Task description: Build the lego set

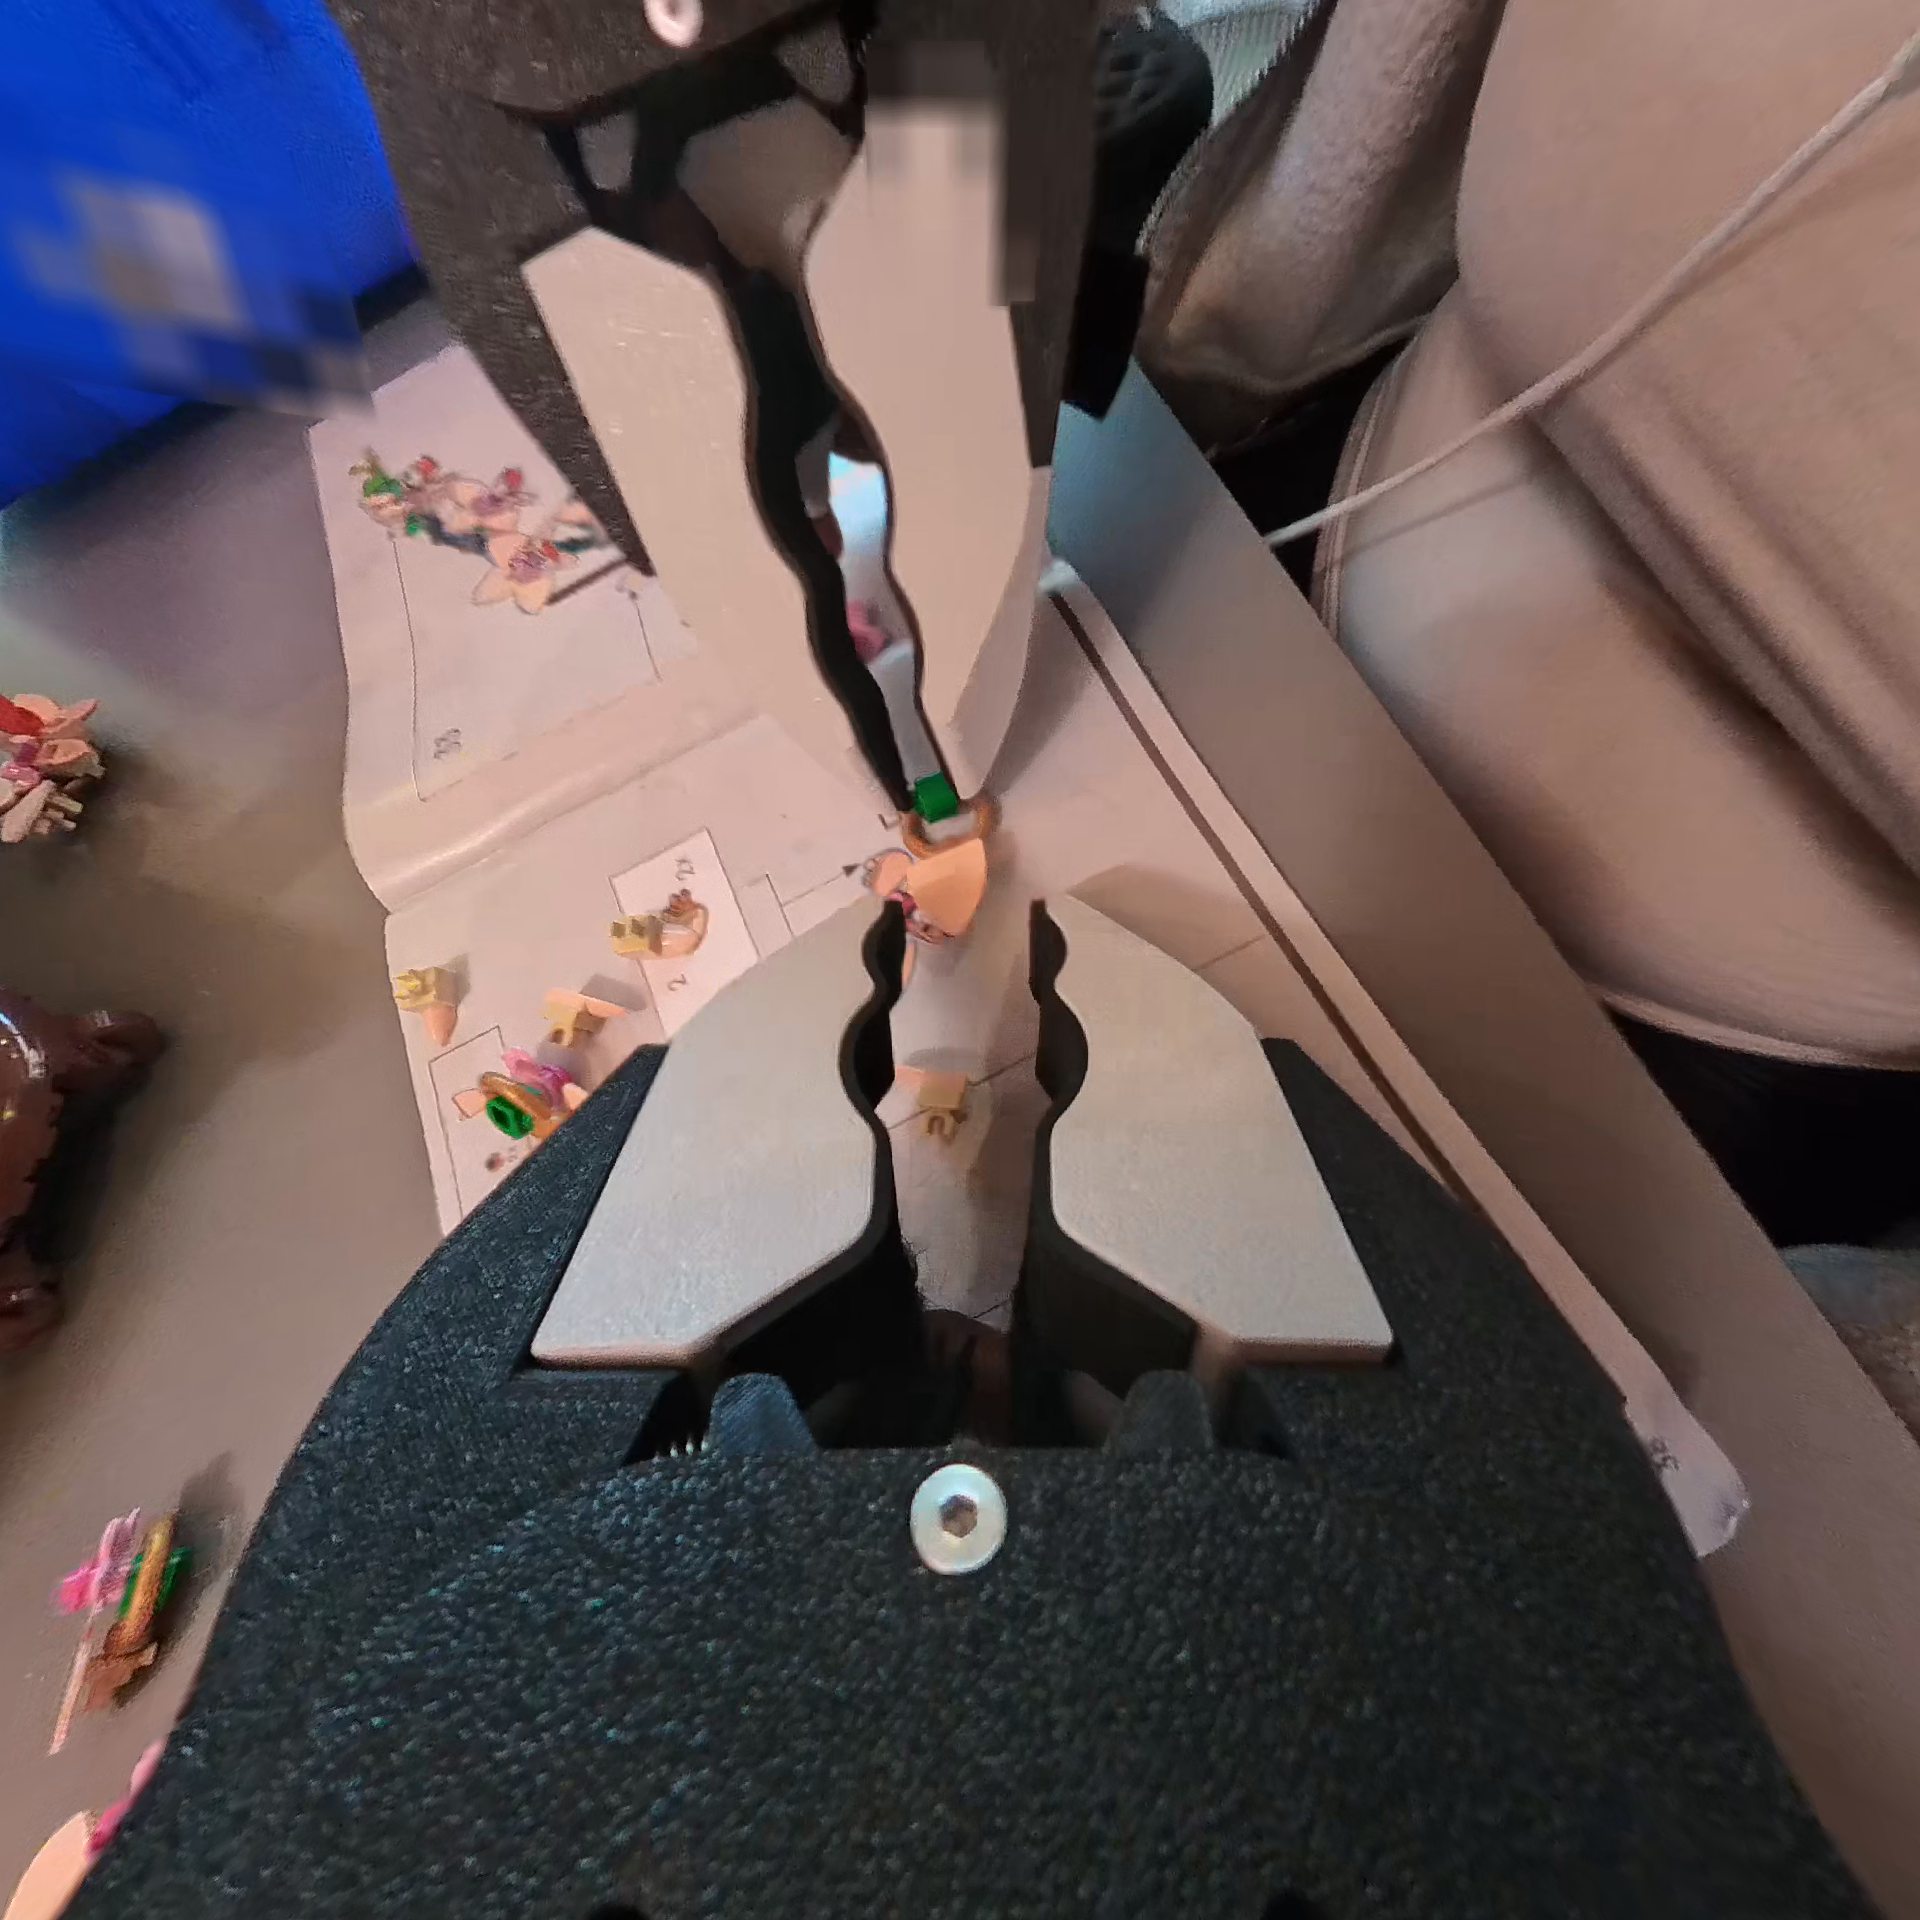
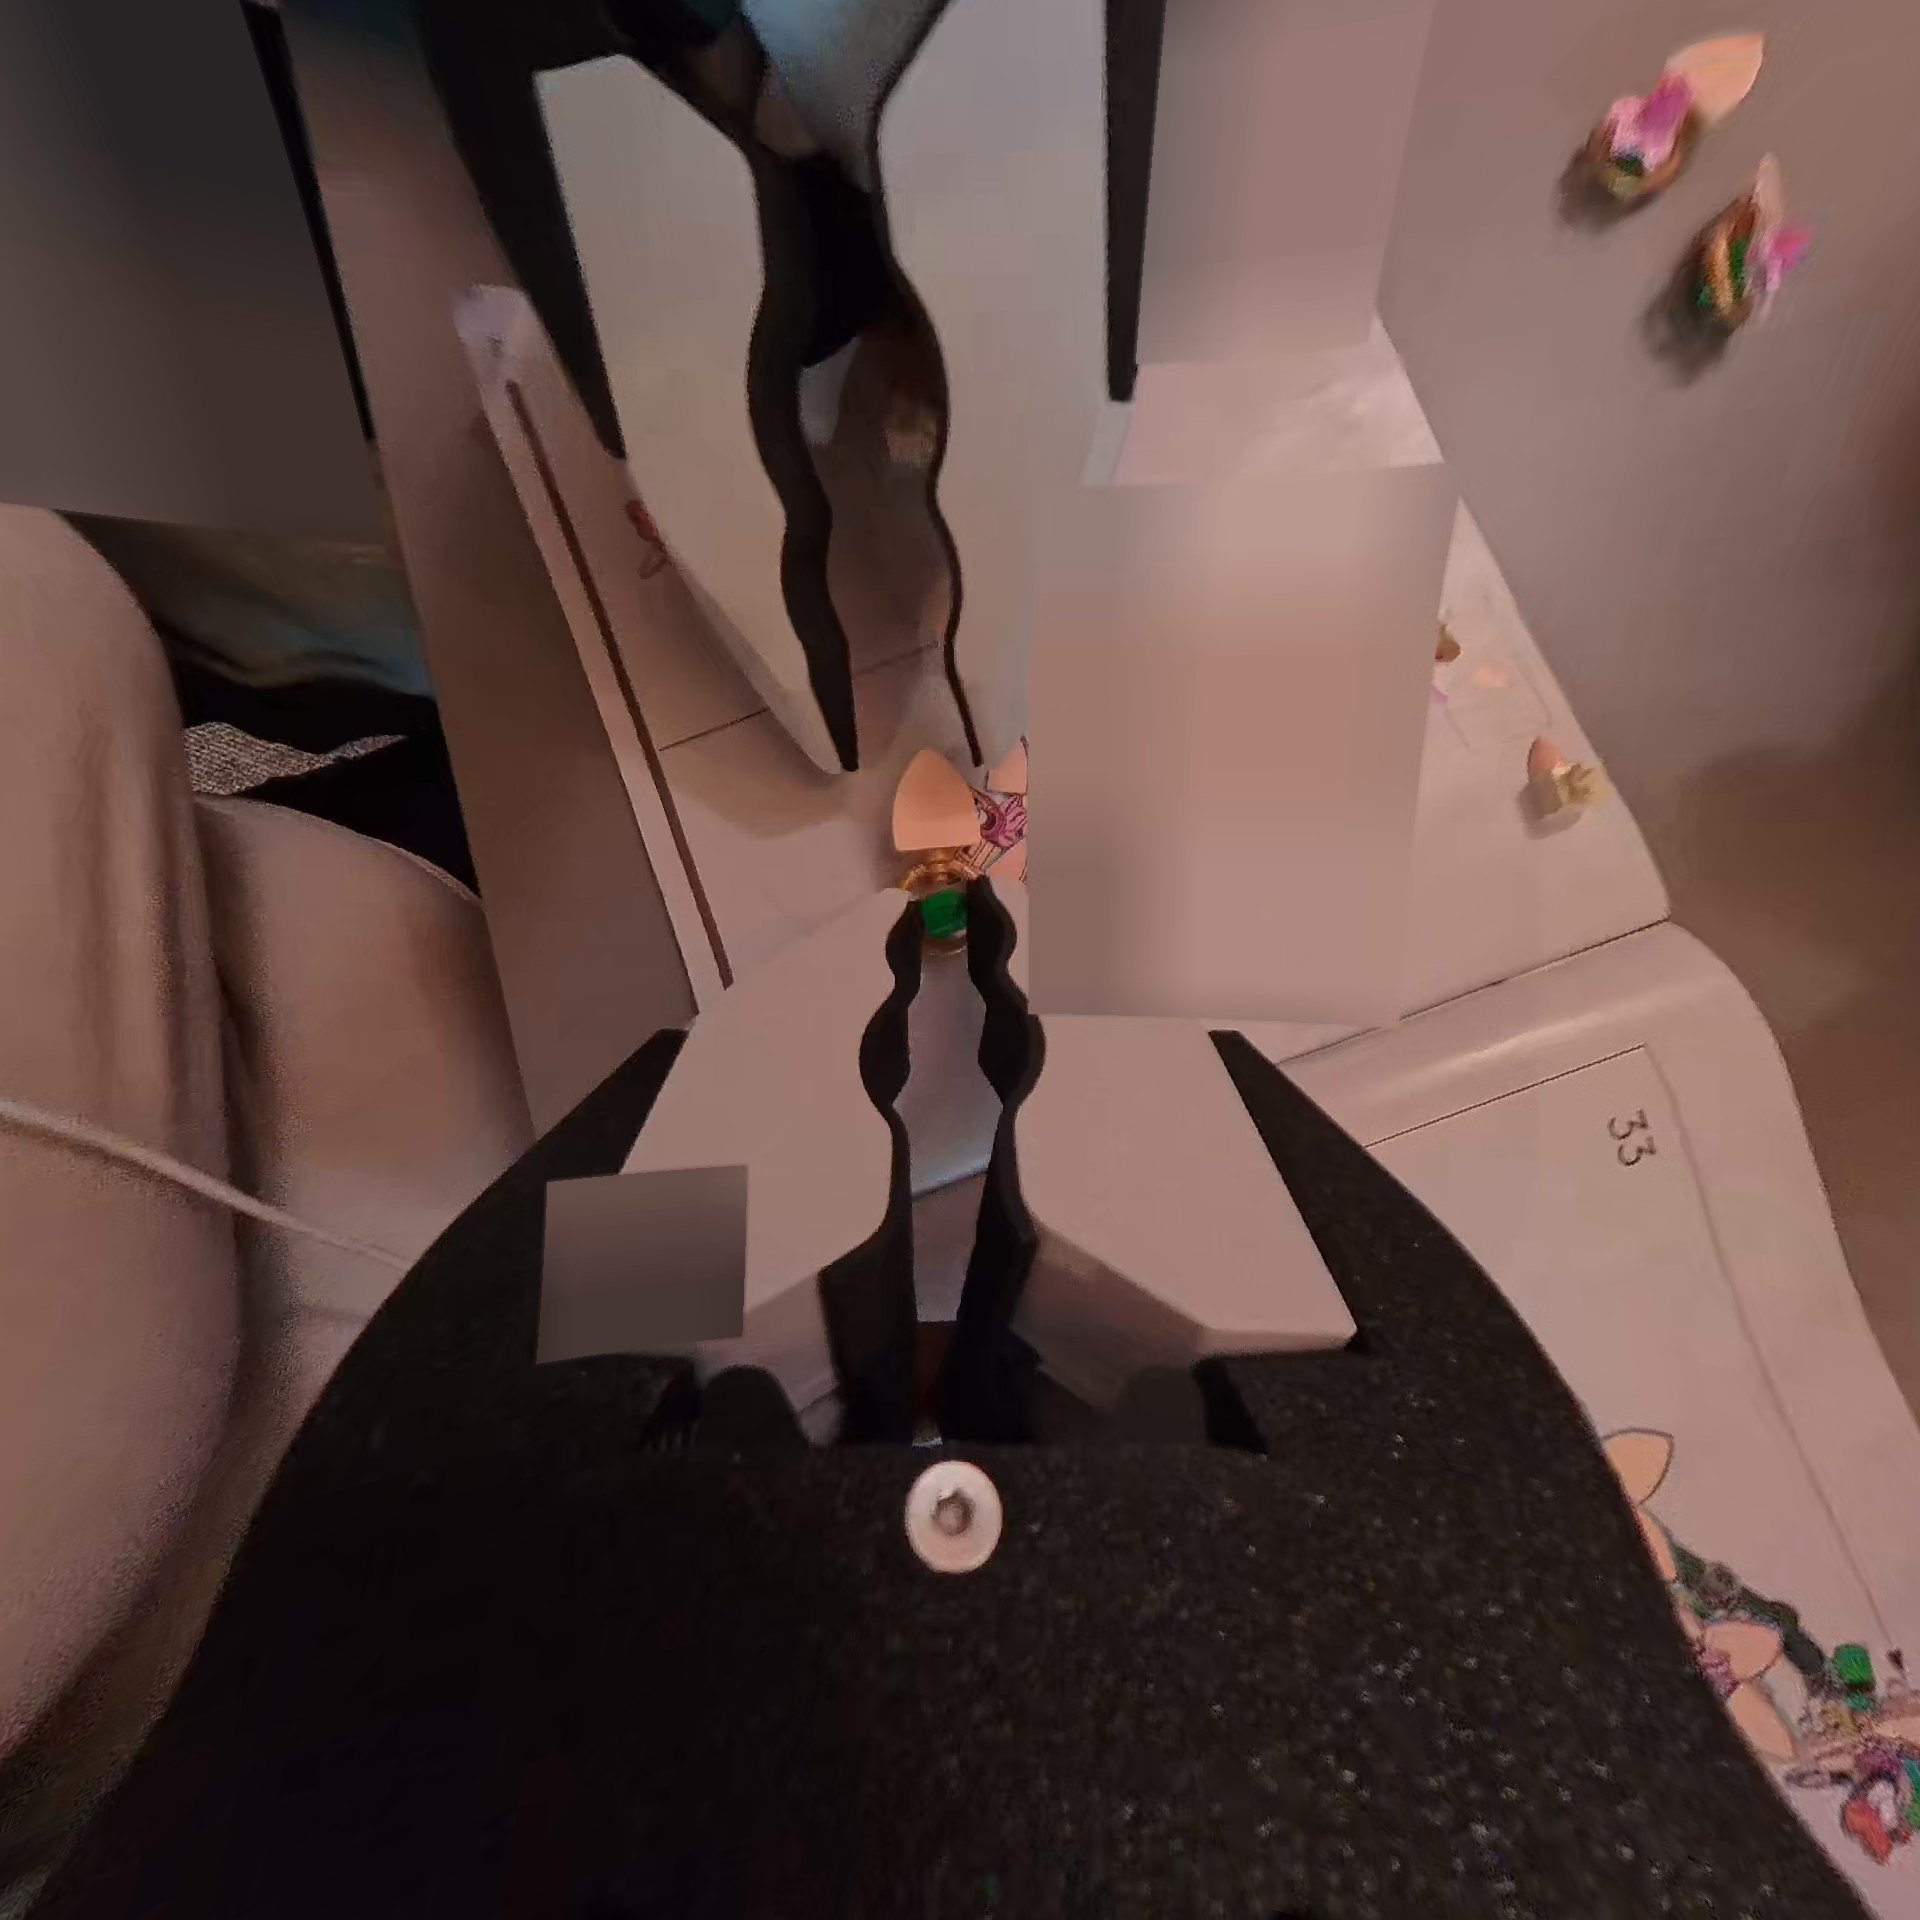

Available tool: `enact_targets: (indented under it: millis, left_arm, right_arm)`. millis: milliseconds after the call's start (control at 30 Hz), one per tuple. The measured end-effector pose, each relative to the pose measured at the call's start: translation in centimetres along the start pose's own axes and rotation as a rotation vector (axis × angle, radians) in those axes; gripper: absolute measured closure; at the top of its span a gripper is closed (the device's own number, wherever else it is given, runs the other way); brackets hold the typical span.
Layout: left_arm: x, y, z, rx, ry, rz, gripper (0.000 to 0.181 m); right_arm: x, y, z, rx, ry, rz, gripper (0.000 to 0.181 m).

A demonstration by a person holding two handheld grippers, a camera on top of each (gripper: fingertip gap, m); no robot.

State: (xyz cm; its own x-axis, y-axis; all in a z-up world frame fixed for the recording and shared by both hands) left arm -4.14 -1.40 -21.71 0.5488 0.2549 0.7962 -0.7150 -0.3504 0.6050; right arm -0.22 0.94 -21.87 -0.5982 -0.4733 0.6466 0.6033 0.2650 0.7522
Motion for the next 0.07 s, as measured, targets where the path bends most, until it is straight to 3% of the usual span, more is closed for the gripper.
enact_targets:
  millis: [67]
  left_arm:
    - [0.97,0.68,-0.33,-0.019,0.069,0.082,0.158]
  right_arm:
    - [0.62,0.91,0.40,-0.025,0.052,0.097,0.173]
Point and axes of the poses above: each gripper's, where its closed fingertips meet, y back along the fingers, x out of its top, z = x × y across the jaws, the point moved 2 cm from there along y, back along the fingers, and after that the axes turned 14 degrees about y, right-handed, at the moved point
